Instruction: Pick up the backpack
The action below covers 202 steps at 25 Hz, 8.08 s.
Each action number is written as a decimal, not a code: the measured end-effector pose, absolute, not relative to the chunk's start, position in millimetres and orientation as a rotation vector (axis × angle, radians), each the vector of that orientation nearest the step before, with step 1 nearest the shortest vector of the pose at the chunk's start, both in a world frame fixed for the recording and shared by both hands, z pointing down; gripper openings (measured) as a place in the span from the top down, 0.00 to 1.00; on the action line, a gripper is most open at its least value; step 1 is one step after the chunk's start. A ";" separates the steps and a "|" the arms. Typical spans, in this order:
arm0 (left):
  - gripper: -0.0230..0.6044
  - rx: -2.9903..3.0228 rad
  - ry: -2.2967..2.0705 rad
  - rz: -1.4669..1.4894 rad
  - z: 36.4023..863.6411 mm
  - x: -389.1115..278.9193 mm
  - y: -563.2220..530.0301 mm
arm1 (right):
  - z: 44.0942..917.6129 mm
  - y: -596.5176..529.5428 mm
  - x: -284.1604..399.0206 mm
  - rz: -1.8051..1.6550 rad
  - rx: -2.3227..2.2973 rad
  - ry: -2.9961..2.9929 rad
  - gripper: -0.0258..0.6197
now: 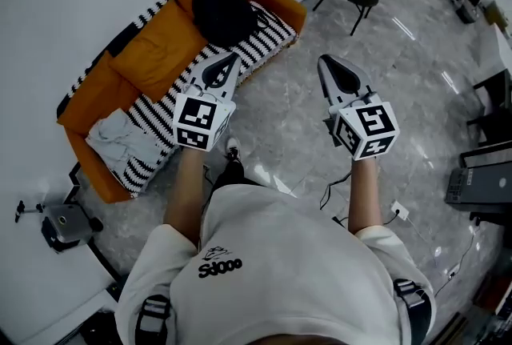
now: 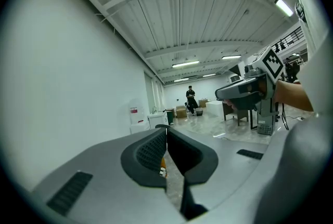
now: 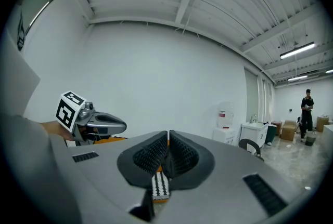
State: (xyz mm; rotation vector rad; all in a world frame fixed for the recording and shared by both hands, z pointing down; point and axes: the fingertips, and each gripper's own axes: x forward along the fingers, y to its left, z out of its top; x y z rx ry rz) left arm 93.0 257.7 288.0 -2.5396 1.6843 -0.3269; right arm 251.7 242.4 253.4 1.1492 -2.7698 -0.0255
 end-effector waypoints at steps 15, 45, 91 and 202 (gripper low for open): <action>0.92 -2.607 1.612 -0.373 287.4 -21.5 66.2 | 250.8 58.5 133.8 0.067 1.213 -2.734 0.90; 0.92 -2.747 1.535 -0.400 336.5 -119.8 -114.6 | 296.6 -110.8 39.9 0.170 1.310 -2.612 0.90; 0.70 -3.064 2.333 -0.211 647.6 -228.6 -474.9 | 504.5 -477.5 -19.6 0.481 0.877 -2.541 0.90; 0.90 -2.455 2.235 0.078 447.0 -205.4 -303.4 | 432.1 -360.4 26.7 0.373 0.879 -2.646 0.90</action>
